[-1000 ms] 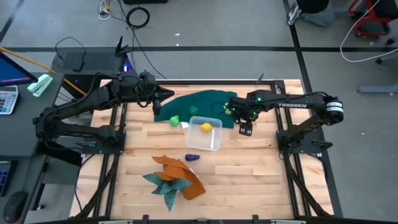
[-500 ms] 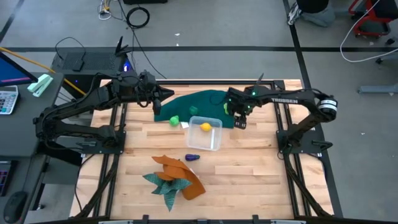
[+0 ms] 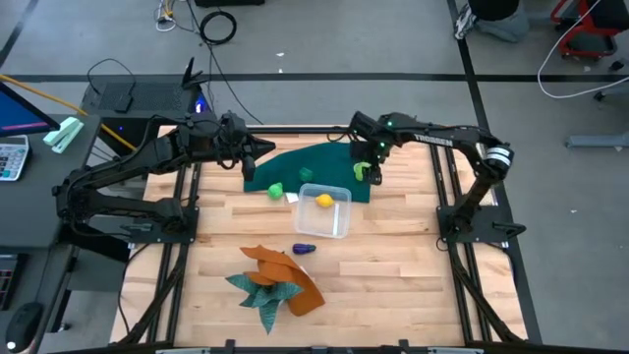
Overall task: Pick and placing Produce into tupperware
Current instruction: Put the melon into the bin
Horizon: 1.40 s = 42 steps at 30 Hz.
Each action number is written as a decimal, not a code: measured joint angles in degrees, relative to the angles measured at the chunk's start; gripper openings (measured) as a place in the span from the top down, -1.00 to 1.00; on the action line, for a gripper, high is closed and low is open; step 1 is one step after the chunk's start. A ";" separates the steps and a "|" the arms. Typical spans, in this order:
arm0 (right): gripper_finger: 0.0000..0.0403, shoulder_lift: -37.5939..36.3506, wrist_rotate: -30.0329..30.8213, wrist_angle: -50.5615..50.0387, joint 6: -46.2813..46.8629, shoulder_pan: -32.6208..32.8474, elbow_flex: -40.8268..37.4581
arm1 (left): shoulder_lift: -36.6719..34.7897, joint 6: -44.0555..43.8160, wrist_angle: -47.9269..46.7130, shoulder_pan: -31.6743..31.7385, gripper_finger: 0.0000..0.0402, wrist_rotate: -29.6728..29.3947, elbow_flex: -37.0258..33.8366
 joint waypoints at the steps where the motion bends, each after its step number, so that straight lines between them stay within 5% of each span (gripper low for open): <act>1: -0.20 1.10 0.00 -0.89 -1.28 -0.18 1.20 | 0.00 0.02 0.01 0.00 0.81 0.00 0.00; 17: -0.25 10.04 -0.15 -5.83 -9.08 -3.19 5.17 | 0.00 -1.10 -0.57 -0.02 0.78 0.00 0.00; 31: -0.62 10.03 4.68 -2.80 -10.91 -3.19 5.17 | 0.00 -1.10 -1.57 -0.02 0.78 0.00 0.00; 42: -0.68 11.65 3.21 -2.21 -9.37 -3.54 5.17 | 0.00 -2.56 -2.77 -0.01 0.78 0.02 0.00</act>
